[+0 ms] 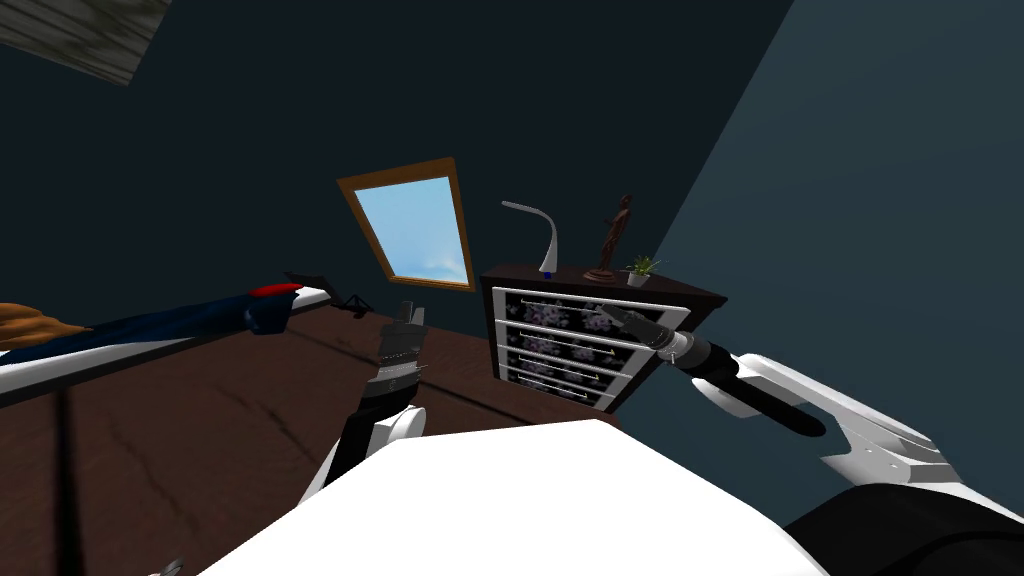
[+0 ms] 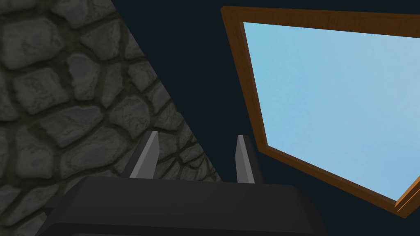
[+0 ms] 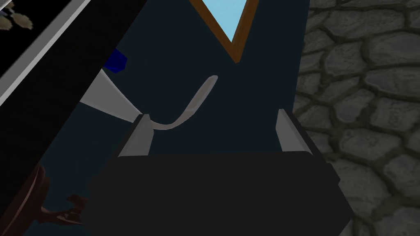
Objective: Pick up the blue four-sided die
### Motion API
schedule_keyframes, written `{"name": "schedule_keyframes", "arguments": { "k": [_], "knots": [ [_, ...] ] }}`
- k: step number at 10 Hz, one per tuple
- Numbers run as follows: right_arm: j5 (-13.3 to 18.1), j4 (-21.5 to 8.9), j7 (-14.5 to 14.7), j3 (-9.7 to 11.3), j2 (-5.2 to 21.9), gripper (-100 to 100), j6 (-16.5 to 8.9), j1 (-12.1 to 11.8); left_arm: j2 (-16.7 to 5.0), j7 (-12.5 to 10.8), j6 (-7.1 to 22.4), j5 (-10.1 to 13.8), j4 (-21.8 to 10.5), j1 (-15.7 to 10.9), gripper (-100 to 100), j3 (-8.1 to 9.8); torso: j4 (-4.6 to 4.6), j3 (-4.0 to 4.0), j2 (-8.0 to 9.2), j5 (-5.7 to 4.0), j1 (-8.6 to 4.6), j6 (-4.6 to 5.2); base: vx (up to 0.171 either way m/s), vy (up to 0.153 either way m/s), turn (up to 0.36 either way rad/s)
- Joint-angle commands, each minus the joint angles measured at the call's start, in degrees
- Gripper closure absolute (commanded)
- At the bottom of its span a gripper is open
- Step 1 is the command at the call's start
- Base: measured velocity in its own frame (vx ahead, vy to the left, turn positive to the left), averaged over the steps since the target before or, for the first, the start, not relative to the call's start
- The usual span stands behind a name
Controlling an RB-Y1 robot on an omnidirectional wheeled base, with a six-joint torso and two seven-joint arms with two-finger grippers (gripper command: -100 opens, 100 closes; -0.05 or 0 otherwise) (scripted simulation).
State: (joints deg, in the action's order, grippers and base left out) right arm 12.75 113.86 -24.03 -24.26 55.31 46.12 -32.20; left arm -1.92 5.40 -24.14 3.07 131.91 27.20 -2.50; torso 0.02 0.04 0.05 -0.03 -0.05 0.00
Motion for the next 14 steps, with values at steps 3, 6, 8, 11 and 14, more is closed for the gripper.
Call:
{"name": "schedule_keyframes", "arguments": {
  "k": [3, 6, 8, 11, 14],
  "knots": [
    [1.1, -1.9, -0.9, -2.2, 5.1, -100, 1.4, -0.4, 0.0, 0.0, 0.0, 0.0, 0.0, 0.0, 0, 0.00, 0.01, 0.02, 0.04, 0.00, -0.02, -0.01, -0.029, -0.021, 0.024],
    [2.2, -3.6, -1.8, -4.3, 9.7, -100, 2.7, -0.8, 0.0, 0.0, 0.0, 0.0, 0.0, 0.0, 0, 0.00, -0.01, -0.01, -0.02, -0.01, -0.04, -0.01, -0.017, -0.024, 0.026],
    [3.4, -5.4, -2.6, -6.3, 13.7, -100, 3.9, -1.2, 0.0, 0.0, 0.0, 0.0, 0.0, 0.0, 0, 0.00, -0.01, -0.02, -0.04, 0.01, -0.01, -0.01, -0.018, -0.024, 0.042],
    [4.7, -7.1, -3.3, -8.3, 18.3, -100, 5.2, -1.6, 0.0, 0.0, 0.0, 0.0, 0.0, 0.0, 0, 0.00, -0.02, -0.04, -0.06, 0.00, -0.01, -0.02, -0.011, -0.021, 0.031],
    [6.1, -8.8, -3.9, -10.3, 22.7, -100, 6.5, -2.1, 0.0, 0.0, 0.0, 0.0, 0.0, 0.0, 0, 0.00, -0.03, -0.07, -0.11, 0.00, 0.01, -0.02, 0.001, -0.019, 0.034]
  ]
}}
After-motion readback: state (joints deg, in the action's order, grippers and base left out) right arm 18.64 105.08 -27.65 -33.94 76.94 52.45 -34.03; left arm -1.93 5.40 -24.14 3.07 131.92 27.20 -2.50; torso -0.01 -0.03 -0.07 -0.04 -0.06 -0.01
